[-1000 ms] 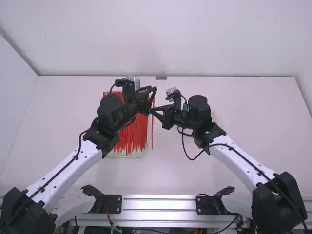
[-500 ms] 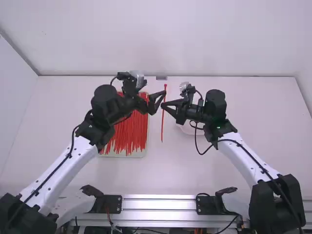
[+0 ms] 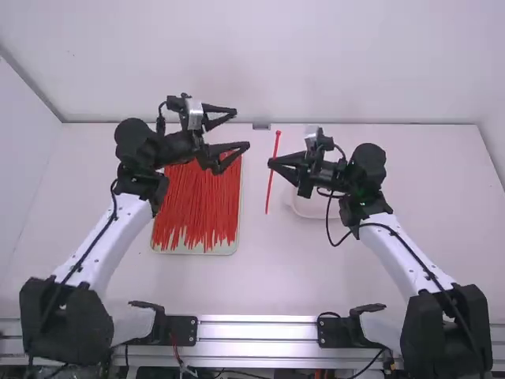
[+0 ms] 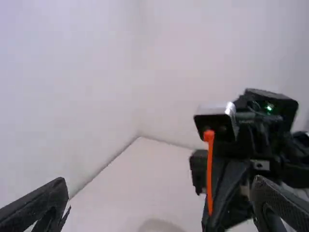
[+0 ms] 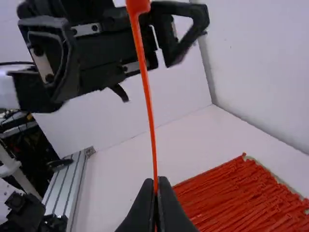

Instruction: Fasten the cable tie

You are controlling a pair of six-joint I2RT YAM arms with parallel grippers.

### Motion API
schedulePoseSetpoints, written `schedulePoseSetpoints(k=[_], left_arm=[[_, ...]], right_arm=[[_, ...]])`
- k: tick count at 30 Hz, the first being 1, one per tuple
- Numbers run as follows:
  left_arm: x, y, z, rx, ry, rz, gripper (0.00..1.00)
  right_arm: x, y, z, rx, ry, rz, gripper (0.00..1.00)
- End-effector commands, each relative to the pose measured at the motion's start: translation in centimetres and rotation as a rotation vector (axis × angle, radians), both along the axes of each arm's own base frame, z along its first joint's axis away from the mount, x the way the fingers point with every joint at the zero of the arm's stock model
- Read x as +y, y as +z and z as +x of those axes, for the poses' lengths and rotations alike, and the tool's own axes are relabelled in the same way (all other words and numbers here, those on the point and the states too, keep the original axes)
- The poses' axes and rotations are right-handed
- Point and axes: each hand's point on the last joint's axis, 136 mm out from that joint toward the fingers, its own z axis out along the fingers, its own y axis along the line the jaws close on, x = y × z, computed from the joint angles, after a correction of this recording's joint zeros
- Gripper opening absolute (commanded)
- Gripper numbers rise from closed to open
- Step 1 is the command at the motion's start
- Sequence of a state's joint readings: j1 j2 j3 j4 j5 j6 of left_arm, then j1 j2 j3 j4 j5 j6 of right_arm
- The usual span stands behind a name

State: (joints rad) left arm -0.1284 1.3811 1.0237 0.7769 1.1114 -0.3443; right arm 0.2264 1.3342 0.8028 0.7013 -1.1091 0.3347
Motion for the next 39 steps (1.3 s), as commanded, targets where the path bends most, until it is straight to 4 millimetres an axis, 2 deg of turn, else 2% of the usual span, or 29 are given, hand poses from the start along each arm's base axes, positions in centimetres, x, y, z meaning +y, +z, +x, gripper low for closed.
schedulePoseSetpoints(k=[1,5,9,17,19,23,26,39], left_arm=[[-0.9,0.0,-1.3,0.069,-0.154,0.004,0.99],[-1.5,0.2,-1.4,0.081,-0.256,0.020,1.00],[-2.7,0.2,-1.7,0.082,-0.344,0.050,0.96],[-4.8,0.2,-3.0,0.060,-0.420,0.068,0.90],[-5.3,0.1,-3.2,0.067,-0.434,0.070,0.81],[-5.5,-0.2,-3.4,0.097,-0.444,0.073,0.66],[-5.5,-0.5,-3.7,0.107,-0.469,0.086,0.51],[-5.4,-0.6,-3.9,0.112,-0.481,0.092,0.33]], right_arm=[[0.0,0.4,0.2,-0.008,-0.011,0.007,0.00],[0.2,0.5,-0.4,0.010,0.021,0.013,0.00],[0.3,0.3,-1.1,0.022,0.063,0.008,0.00],[0.7,-0.2,-1.7,0.057,0.099,-0.002,0.00],[1.5,-0.2,-2.6,0.037,0.139,-0.006,0.00],[2.1,-0.2,-3.1,0.019,0.159,-0.009,0.00],[2.2,-0.2,-3.2,0.020,0.162,-0.009,0.00],[1.4,0.1,-2.6,0.027,0.140,0.000,0.00]])
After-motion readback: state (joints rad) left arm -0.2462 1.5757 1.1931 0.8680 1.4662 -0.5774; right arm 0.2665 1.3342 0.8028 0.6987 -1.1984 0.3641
